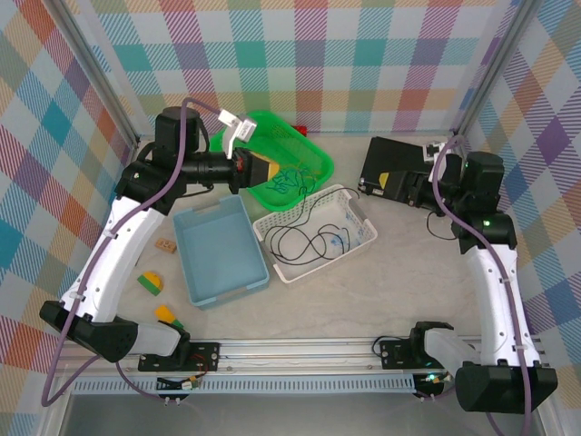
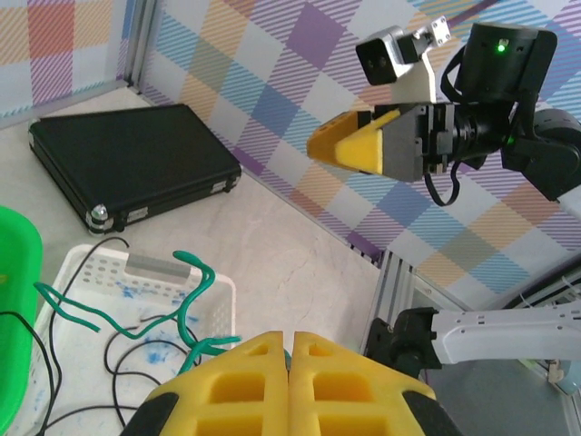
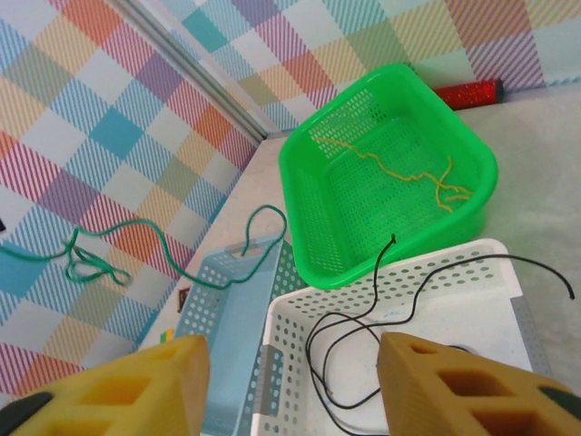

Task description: Untangle the cables

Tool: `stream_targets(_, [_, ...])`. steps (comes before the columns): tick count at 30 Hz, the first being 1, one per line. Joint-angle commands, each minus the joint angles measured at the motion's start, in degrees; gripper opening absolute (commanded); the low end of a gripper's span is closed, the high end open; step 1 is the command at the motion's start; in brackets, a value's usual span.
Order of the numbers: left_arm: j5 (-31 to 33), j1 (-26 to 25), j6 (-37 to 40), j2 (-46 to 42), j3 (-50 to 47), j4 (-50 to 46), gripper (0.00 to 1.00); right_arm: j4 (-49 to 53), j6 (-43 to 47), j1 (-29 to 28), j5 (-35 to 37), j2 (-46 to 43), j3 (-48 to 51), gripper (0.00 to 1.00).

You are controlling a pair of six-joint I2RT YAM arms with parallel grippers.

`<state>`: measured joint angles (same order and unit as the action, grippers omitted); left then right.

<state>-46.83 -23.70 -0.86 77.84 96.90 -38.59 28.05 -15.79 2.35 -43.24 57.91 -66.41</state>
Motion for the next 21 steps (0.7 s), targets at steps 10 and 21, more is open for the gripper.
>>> stream_targets(10, [-0.61, 0.49, -3.34, 0.78, -0.46, 5.57, 0.0, -15.03, 0.78, -14.71, -9.97, -5.1, 8.09, 0.66])
stream_targets(21, [-0.98, 0.46, -3.82, 0.9, -1.37, 6.46, 0.0, -27.78, -0.52, -35.39, 13.88, 6.54, 7.27, 0.71])
